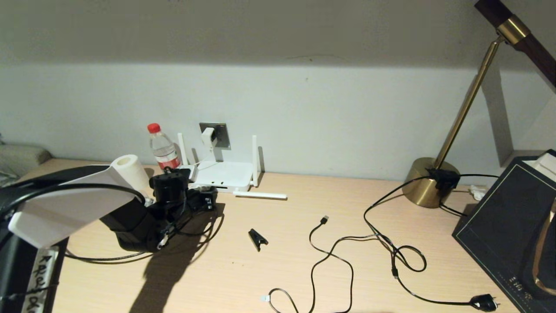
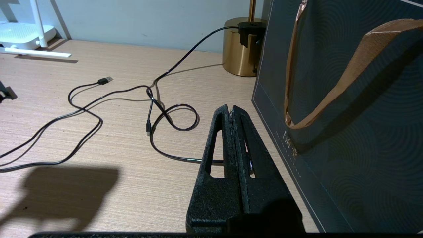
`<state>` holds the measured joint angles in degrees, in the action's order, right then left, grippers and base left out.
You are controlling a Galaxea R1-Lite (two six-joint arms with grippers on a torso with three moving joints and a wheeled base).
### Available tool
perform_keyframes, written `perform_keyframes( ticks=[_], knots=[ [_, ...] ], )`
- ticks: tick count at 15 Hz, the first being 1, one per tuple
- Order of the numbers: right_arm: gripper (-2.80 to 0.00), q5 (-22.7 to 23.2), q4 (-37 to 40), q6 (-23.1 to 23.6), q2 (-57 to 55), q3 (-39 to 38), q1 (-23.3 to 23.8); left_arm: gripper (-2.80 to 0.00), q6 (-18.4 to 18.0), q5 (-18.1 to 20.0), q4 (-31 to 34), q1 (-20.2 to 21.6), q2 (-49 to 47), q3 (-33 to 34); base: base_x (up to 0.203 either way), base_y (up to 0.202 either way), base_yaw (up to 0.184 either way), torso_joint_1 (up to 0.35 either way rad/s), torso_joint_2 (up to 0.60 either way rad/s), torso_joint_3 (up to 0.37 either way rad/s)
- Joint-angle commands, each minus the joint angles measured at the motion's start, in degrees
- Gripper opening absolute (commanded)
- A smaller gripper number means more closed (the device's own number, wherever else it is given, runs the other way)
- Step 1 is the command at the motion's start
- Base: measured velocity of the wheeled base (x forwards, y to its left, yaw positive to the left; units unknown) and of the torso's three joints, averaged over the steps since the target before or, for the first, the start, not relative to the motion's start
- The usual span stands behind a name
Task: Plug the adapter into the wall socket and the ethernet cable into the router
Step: Plug cable into router interface
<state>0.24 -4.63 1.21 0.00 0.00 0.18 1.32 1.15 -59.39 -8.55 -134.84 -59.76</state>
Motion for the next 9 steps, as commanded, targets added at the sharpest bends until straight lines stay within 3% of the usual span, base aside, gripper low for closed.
perform_keyframes(
  ticks=[1,9],
  knots=[
    [-2.8,0.0,0.0,0.0,-0.1,-1.7,0.0,-2.8,0.0,0.0,-0.5,-0.1,-0.1,-0.3,0.0,0.0,0.0,0.0,0.0,0.0],
    [-2.8,0.0,0.0,0.0,-0.1,-1.7,0.0,-2.8,0.0,0.0,-0.5,0.0,-0.1,-0.7,0.0,0.0,0.0,0.0,0.0,0.0]
  ],
)
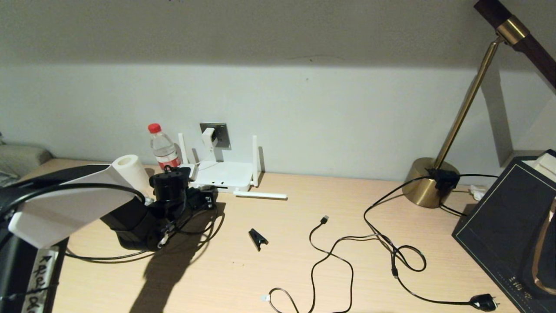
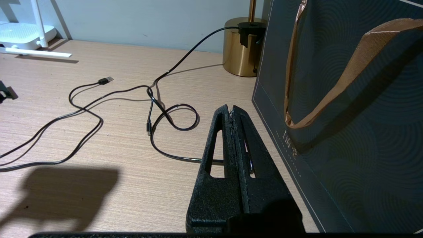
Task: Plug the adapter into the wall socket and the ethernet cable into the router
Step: Plug cable into router interface
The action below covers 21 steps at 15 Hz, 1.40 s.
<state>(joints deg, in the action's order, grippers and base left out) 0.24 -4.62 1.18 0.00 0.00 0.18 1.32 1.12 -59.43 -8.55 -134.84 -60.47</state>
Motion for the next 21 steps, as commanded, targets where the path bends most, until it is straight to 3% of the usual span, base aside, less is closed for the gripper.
perform_keyframes(
  ticks=[1,21],
  knots=[
    [-2.8,0.0,0.0,0.0,-0.1,-1.7,0.0,-2.8,0.0,0.0,-0.4,0.0,-0.2,0.0,0.0,0.0,0.0,0.0,0.0,0.0],
    [-2.8,0.0,0.0,0.0,-0.1,-1.7,0.0,-2.8,0.1,0.1,-0.6,0.2,-0.2,1.3,0.0,0.0,0.0,0.0,0.0,0.0]
  ],
)
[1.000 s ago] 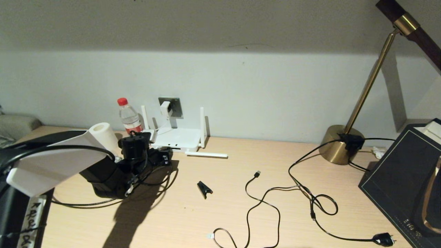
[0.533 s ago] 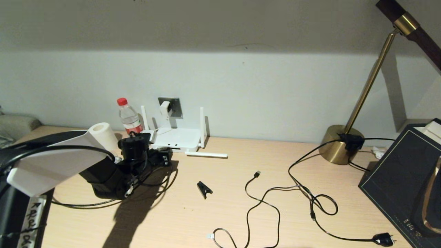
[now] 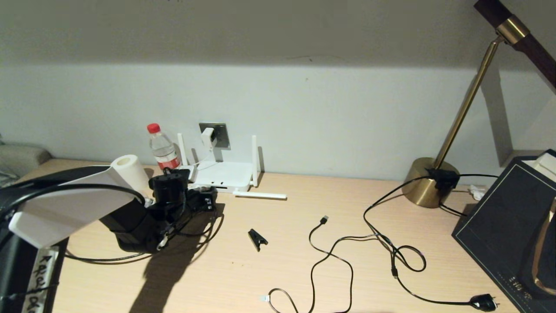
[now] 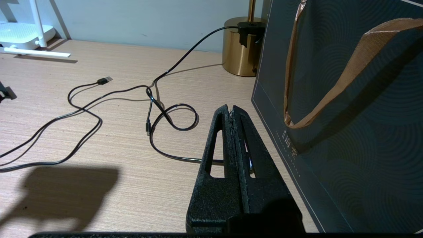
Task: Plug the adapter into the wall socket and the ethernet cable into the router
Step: Plug cable into router interface
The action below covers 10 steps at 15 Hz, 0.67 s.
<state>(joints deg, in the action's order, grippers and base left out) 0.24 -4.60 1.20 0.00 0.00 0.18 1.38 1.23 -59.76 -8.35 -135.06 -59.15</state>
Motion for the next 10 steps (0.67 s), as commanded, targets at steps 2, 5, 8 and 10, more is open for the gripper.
perform_keyframes(
  ticks=[2,5,8,10],
  knots=[
    [-2.8,0.0,-0.1,0.0,-0.1,-1.7,0.0,-2.8,0.0,0.0,-0.3,0.0,0.1,0.0,0.0,0.0,0.0,0.0,0.0,0.0],
    [-2.8,0.0,-0.1,0.0,-0.1,-1.7,0.0,-2.8,0.0,-0.1,-0.3,0.0,0.5,0.0,0.0,0.0,0.0,0.0,0.0,0.0],
    [-2.8,0.0,-0.1,0.0,-0.1,-1.7,0.0,-2.8,0.0,0.0,-0.3,0.0,1.5,0.8,0.0,0.0,0.0,0.0,0.0,0.0],
    [-2.8,0.0,-0.1,0.0,-0.1,-1.7,0.0,-2.8,0.0,0.0,-0.3,0.0,1.6,0.9,0.0,0.0,0.0,0.0,0.0,0.0]
  ],
)
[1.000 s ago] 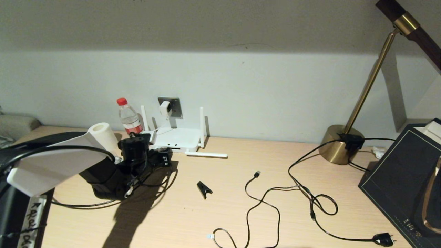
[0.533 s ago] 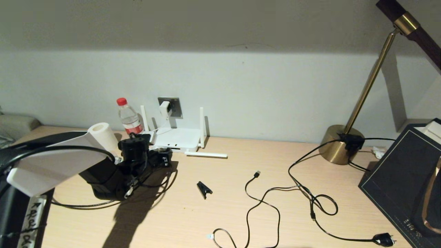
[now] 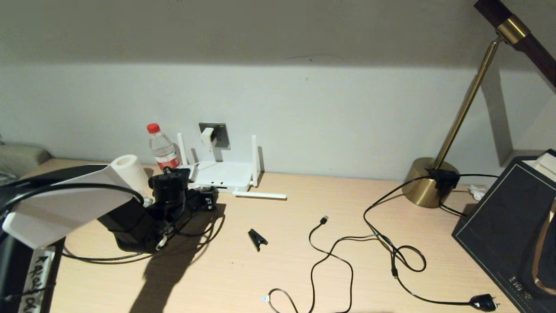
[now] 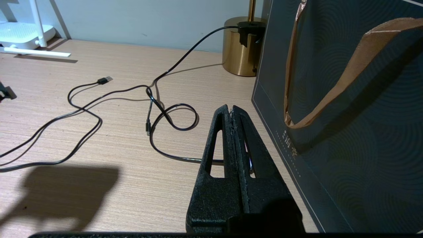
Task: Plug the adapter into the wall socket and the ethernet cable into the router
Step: Plug cable into router interface
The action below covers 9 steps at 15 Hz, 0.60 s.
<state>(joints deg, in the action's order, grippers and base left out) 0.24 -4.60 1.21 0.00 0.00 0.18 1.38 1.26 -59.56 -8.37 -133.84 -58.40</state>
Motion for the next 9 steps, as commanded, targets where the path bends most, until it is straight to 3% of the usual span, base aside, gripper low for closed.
perform_keyframes(
  ticks=[1,9],
  knots=[
    [-2.8,0.0,-0.1,0.0,-0.1,-1.7,0.0,-2.8,0.0,-0.1,-0.5,0.0,0.4,0.1,0.0,0.0,0.0,0.0,0.0,0.0],
    [-2.8,0.0,-0.1,0.0,-0.1,-1.7,0.0,-2.8,0.0,0.0,-0.5,0.2,0.2,0.0,0.0,0.0,0.0,0.0,0.0,0.0]
  ],
)
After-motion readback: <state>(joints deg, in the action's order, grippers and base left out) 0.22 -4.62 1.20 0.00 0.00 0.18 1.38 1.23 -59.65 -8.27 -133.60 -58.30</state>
